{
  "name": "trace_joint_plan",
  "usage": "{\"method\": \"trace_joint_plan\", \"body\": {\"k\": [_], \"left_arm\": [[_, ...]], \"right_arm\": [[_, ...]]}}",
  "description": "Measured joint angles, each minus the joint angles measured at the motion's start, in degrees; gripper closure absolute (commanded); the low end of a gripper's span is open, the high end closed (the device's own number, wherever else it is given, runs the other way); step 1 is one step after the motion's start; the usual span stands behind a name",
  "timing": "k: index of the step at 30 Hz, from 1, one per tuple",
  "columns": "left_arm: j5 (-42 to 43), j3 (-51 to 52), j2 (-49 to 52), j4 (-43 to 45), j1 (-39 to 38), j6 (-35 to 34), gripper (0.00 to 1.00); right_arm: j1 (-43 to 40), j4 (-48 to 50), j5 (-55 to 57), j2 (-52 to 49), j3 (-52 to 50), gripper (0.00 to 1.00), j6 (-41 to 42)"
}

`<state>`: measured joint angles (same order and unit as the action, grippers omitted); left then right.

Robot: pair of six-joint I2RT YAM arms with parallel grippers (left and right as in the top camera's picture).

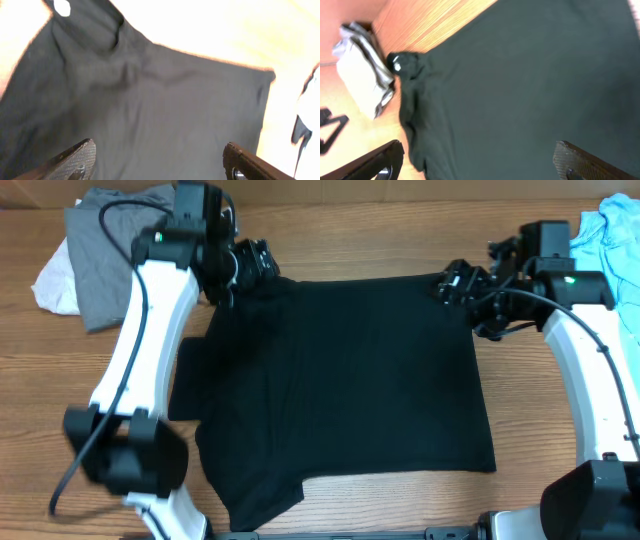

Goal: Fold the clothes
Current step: 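Move both grippers to the polo's top corners and grasp them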

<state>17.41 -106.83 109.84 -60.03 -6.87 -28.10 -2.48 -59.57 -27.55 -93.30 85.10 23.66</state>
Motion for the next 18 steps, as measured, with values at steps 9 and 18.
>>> {"method": "trace_joint_plan", "body": {"k": [9, 18], "left_arm": [[1.5, -18.7, 19.0, -1.9, 7.1, -4.7, 0.21], [1.5, -20.1, 27.1, -1.2, 7.6, -8.4, 0.24]], "right_arm": [[-2.7, -2.7, 5.1, 0.0, 0.0, 0.00, -0.8], [-2.7, -3.3, 6.0, 0.0, 0.0, 0.00, -1.8]]}}
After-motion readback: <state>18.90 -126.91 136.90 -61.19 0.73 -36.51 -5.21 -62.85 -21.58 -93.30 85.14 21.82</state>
